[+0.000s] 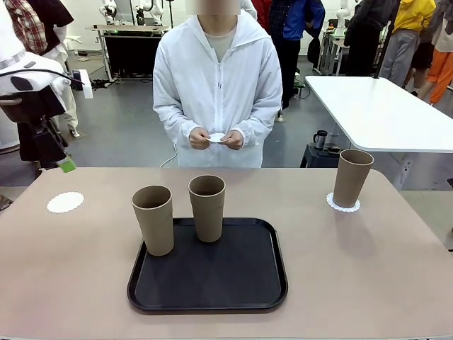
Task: Place coasters on the table and set cups on them.
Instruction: Take one Reusable plastic cup from the Flat Tray and place it on a coaster set by the human.
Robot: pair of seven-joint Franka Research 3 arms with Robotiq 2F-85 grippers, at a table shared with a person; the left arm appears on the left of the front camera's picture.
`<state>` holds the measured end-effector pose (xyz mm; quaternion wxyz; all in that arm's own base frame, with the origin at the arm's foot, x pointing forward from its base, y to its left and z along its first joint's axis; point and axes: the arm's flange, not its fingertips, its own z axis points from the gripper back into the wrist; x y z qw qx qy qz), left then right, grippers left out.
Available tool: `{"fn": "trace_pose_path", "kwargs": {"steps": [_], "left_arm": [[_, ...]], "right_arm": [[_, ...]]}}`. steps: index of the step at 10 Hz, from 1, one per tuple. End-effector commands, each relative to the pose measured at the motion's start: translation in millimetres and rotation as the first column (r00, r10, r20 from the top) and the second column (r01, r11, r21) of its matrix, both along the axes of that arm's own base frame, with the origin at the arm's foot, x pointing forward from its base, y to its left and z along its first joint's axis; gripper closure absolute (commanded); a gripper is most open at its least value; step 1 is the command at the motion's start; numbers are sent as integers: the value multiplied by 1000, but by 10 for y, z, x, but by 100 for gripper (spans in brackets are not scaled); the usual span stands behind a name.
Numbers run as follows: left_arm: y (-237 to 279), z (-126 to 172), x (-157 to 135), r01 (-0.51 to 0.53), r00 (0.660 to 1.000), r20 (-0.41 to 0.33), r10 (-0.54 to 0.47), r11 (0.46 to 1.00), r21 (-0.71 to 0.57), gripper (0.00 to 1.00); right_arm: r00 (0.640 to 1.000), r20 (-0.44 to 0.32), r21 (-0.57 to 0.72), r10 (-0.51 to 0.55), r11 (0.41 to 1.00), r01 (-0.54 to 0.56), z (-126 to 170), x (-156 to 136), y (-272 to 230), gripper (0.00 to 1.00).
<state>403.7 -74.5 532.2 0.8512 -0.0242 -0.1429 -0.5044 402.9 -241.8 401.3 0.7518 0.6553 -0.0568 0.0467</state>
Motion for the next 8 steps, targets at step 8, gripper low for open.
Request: {"fn": "trace_pose_path", "kwargs": {"steps": [8], "left_arm": [[419, -1499, 311, 374, 905, 127, -406, 617, -692, 0]], "right_arm": [[1000, -4, -2, -1, 1000, 1, 5, 2, 1, 0]]}}
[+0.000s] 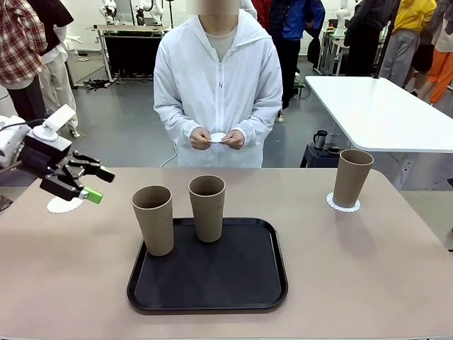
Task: Place coasters on the table and set cups on them.
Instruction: Take one Reusable plastic cup from the Flat Tray and place it on a coaster set by the human.
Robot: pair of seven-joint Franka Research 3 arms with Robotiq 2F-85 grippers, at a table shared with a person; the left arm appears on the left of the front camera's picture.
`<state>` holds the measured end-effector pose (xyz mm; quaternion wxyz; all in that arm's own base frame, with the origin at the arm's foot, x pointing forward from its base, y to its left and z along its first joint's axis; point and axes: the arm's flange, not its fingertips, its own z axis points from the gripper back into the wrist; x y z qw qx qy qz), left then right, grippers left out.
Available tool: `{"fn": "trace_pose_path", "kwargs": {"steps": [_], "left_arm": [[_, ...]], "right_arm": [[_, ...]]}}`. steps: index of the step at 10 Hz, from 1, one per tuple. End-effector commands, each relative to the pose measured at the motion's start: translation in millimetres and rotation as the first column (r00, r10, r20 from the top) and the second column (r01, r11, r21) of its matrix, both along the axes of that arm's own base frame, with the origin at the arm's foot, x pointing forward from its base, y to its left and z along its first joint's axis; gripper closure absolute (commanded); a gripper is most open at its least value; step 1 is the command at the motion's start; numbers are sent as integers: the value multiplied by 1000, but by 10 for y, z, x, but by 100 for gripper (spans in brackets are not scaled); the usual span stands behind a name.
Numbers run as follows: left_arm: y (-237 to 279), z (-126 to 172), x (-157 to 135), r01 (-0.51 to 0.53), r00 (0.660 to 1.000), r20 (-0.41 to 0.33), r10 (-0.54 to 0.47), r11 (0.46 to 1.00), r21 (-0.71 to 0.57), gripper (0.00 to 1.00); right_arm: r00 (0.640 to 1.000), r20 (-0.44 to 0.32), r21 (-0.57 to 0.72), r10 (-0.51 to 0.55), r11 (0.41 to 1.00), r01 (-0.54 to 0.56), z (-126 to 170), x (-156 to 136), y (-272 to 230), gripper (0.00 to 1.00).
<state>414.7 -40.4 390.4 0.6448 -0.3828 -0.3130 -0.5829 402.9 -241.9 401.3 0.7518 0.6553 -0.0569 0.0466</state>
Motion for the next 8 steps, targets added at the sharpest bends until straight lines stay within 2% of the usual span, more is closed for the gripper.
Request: {"fn": "trace_pose_path", "kwargs": {"steps": [1, 3, 4, 8], "left_arm": [[81, -153, 199, 16, 1000, -20, -16, 1000, 10, 0], [69, -150, 149, 43, 999, -11, -43, 999, 27, 0], [103, -234, 110, 22, 998, -50, -22, 1000, 0, 0], [103, -234, 110, 22, 998, -50, -22, 1000, 0, 0]], "right_arm": [[1000, -4, -2, -1, 1000, 1, 5, 3, 3, 0], [1000, -4, -2, -1, 1000, 1, 5, 3, 3, 0], [1000, -4, -2, -1, 1000, 1, 5, 3, 3, 0], [1000, -4, -2, -1, 1000, 1, 5, 3, 3, 0]]}}
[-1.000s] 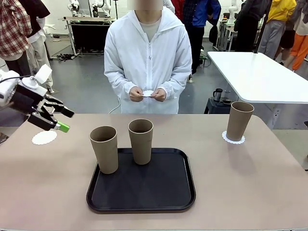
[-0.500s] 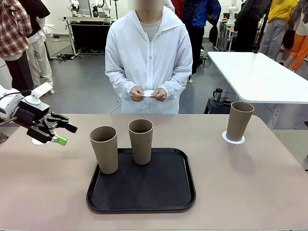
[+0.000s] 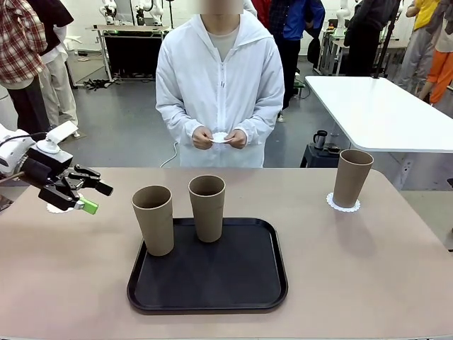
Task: Place coasters on the table and set cups on them.
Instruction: Take one Reusable plastic cup from the Flat Tray and place it on a coaster set by the human.
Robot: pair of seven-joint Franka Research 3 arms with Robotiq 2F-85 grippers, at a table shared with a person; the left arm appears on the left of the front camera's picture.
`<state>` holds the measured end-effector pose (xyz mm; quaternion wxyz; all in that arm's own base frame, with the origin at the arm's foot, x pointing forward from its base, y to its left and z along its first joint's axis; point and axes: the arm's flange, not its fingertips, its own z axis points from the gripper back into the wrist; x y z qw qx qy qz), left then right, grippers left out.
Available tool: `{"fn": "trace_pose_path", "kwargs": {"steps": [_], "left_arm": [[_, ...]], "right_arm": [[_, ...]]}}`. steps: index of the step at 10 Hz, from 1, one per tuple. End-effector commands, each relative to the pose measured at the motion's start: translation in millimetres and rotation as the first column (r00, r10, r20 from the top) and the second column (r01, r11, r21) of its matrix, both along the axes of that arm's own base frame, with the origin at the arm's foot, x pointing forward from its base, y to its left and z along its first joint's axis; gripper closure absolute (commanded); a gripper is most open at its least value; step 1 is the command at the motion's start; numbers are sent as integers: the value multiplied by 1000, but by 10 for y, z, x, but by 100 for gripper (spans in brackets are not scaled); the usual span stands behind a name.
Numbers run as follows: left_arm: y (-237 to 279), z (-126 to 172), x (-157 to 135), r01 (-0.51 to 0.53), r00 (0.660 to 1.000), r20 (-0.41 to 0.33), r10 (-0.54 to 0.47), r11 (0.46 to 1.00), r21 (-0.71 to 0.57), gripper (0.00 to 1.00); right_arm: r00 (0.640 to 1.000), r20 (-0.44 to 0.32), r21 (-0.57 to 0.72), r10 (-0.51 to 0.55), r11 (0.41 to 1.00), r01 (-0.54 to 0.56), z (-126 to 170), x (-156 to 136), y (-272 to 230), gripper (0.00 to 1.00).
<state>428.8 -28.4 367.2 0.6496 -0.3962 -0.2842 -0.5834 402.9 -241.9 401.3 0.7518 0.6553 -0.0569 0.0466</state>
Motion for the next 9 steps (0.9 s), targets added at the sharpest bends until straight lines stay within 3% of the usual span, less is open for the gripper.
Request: {"fn": "trace_pose_path", "kwargs": {"steps": [1, 3, 5, 9], "left_arm": [[-16, -2, -31, -4, 1000, 5, 4, 1000, -20, 0], [-3, 0, 0, 1, 1000, 0, -1, 1000, 1, 0], [-8, -221, 62, -12, 994, 107, 19, 998, -63, 0], [-156, -533, 130, 51, 978, 206, -13, 982, -179, 0]], "right_arm": [[1000, -4, -2, -1, 1000, 1, 5, 3, 3, 0], [1000, -4, -2, -1, 1000, 1, 5, 3, 3, 0], [1000, -4, -2, -1, 1000, 1, 5, 3, 3, 0], [1000, -4, -2, -1, 1000, 1, 5, 3, 3, 0]]}}
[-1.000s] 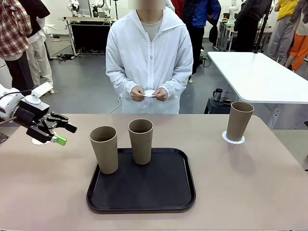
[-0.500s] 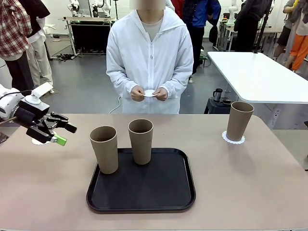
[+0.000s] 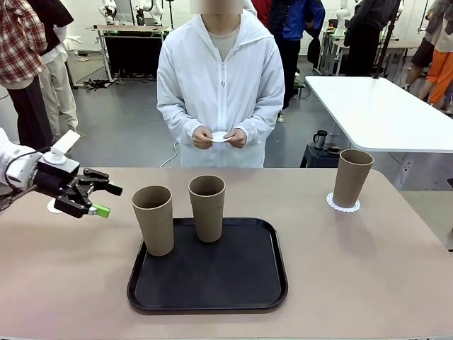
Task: Place coasters on the table and set cups on them.
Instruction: Take one Reusable plastic cup from the Flat Tray and place it on a coaster set by the human.
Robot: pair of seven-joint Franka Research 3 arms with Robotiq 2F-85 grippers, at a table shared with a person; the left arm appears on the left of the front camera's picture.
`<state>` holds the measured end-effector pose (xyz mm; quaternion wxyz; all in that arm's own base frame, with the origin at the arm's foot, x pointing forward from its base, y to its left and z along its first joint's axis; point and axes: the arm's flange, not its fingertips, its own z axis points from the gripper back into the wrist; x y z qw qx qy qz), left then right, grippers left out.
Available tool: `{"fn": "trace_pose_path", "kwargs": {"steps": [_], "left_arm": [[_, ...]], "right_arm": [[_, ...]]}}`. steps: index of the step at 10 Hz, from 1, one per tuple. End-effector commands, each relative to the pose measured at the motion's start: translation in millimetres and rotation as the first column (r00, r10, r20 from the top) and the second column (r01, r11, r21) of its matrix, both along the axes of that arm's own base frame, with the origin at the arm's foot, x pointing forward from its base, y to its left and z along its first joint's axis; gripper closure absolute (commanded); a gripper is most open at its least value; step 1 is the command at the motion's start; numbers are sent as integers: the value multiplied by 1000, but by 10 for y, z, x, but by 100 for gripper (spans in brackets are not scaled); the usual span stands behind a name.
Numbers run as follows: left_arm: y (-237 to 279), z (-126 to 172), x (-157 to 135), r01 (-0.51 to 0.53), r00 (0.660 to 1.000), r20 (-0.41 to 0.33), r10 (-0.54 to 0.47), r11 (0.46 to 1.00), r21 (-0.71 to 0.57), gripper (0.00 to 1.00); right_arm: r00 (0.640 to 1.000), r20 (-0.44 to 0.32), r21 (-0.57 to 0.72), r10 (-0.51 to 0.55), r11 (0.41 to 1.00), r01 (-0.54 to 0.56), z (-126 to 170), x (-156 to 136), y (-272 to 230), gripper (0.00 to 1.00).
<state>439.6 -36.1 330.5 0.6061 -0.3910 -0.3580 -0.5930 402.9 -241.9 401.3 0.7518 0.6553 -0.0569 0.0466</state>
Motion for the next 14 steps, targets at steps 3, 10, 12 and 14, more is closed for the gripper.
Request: {"fn": "trace_pose_path", "kwargs": {"steps": [3, 10, 12, 14], "left_arm": [[-102, -270, 20, 88, 989, 133, -69, 986, -141, 0], [-232, -375, 10, 114, 992, 74, -102, 979, -169, 0], [-323, -390, 32, 122, 991, 73, -111, 979, -164, 0], [-401, -395, 85, 119, 991, 72, -109, 981, -156, 0]], "right_arm": [[1000, -4, -2, -1, 1000, 1, 5, 3, 3, 0], [1000, -4, -2, -1, 1000, 1, 5, 3, 3, 0], [1000, -4, -2, -1, 1000, 1, 5, 3, 3, 0], [1000, -4, -2, -1, 1000, 1, 5, 3, 3, 0]]}}
